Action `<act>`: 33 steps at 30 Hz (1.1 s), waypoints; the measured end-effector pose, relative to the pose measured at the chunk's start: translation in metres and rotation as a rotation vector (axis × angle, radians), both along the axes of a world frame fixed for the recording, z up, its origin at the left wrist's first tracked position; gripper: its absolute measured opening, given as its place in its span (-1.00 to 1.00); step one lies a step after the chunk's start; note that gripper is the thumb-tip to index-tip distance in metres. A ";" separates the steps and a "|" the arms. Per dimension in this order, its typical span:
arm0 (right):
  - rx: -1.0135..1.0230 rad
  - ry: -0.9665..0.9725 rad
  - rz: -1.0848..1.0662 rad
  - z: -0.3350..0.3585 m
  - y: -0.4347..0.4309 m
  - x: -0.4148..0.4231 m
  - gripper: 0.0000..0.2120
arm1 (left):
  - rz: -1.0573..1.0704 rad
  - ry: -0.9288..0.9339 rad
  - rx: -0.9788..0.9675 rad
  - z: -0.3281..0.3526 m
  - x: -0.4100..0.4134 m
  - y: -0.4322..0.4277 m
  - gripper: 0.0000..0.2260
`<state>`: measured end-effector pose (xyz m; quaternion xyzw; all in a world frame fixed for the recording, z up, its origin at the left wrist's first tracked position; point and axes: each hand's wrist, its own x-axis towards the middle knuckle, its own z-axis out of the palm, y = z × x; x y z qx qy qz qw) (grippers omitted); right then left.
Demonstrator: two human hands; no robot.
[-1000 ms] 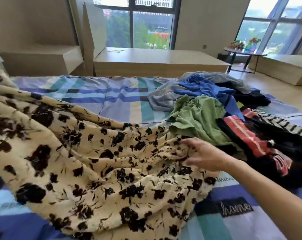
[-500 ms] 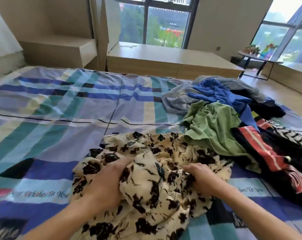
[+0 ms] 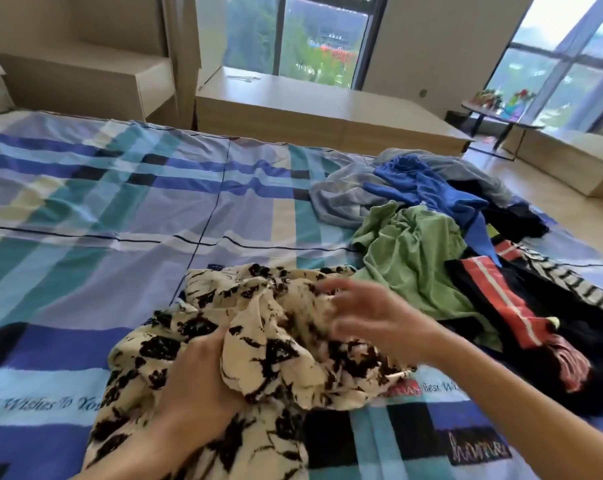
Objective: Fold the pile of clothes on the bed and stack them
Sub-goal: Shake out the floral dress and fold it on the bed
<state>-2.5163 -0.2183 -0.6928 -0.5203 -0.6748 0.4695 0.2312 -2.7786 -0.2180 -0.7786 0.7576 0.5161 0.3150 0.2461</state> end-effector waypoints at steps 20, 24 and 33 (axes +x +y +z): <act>-0.037 -1.281 -0.686 -0.086 0.050 0.181 -0.55 | 0.054 0.229 0.057 0.023 -0.064 0.062 -0.62; 0.455 -0.670 -0.239 -0.053 0.043 0.078 -0.38 | -0.025 0.061 -0.085 0.023 -0.073 0.063 -0.56; 0.321 -0.425 0.001 -0.070 0.030 -0.036 -0.30 | -0.009 0.338 -0.150 0.056 -0.092 0.044 0.22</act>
